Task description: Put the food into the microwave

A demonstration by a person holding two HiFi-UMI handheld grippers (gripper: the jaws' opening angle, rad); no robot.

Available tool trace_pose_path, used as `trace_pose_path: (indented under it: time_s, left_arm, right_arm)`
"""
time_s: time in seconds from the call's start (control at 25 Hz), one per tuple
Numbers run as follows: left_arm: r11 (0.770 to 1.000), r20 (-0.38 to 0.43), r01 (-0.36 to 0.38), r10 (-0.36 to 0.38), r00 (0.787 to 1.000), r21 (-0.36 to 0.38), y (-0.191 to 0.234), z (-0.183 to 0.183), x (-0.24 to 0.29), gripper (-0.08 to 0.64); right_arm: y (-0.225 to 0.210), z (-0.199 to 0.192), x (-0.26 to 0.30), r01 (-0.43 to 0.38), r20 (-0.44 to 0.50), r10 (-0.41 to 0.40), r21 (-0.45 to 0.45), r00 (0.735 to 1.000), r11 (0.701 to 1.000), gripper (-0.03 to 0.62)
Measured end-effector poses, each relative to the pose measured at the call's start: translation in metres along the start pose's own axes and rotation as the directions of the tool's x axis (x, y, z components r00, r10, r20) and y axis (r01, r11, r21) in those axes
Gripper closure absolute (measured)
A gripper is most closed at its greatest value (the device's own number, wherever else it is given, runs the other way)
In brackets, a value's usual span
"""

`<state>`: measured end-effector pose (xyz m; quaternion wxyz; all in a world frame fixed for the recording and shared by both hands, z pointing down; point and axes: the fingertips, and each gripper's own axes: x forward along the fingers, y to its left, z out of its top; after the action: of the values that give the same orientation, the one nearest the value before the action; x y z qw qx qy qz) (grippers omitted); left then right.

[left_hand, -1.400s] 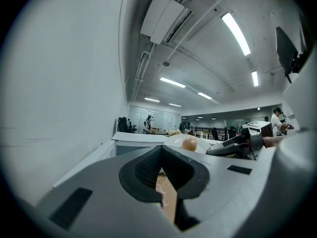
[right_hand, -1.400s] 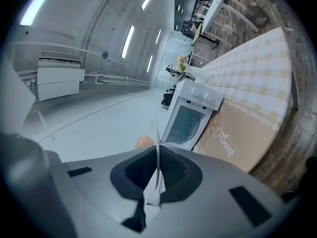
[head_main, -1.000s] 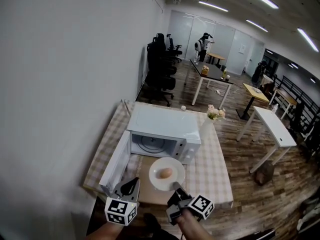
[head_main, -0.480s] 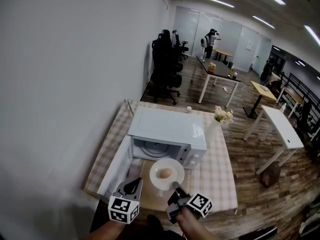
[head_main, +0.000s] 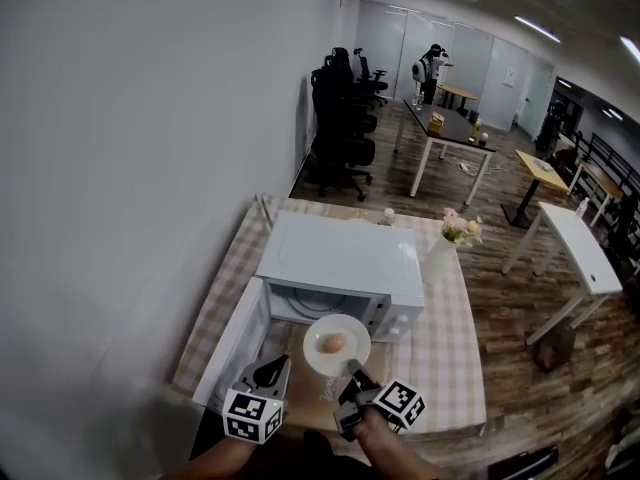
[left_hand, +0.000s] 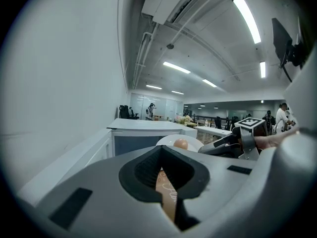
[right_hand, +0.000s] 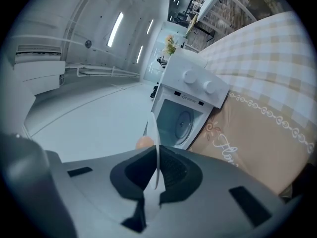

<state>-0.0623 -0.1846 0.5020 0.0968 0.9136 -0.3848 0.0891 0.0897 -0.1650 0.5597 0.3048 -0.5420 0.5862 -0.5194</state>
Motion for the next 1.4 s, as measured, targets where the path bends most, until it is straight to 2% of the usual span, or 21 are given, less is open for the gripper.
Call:
trace_pose_path:
  time_s: [0.36,0.84,1.2,1.4]
  left_arm:
    - [1.000,-0.045,0.000,-0.001,0.999,-0.001,0.006,-0.014,0.030,0.554]
    - [1.000,-0.090,-0.030,0.030,0.996,0.000,0.024,-0.030,0.061,0.554]
    - [1.000,-0.127,-0.015,0.017,0.992,0.023,0.032,-0.042,0.084,0.554]
    - [0.999,-0.153,-0.032,0.033,0.988,0.009,0.038,-0.048,0.092,0.554]
  right_arm:
    - [-0.024,0.014,0.030,0.037,0.005,-0.037,0.001,0.999,0.999,0.575]
    - [-0.053,0.017,0.070,0.068,-0.001,-0.068,0.047,0.998,0.997,0.575]
    - [-0.077,0.023,0.098,0.110,0.000,-0.110,0.058,0.994,0.992,0.575]
    - [-0.086,0.022,0.108,0.131,0.000,-0.131,0.067,0.991,0.989,0.575]
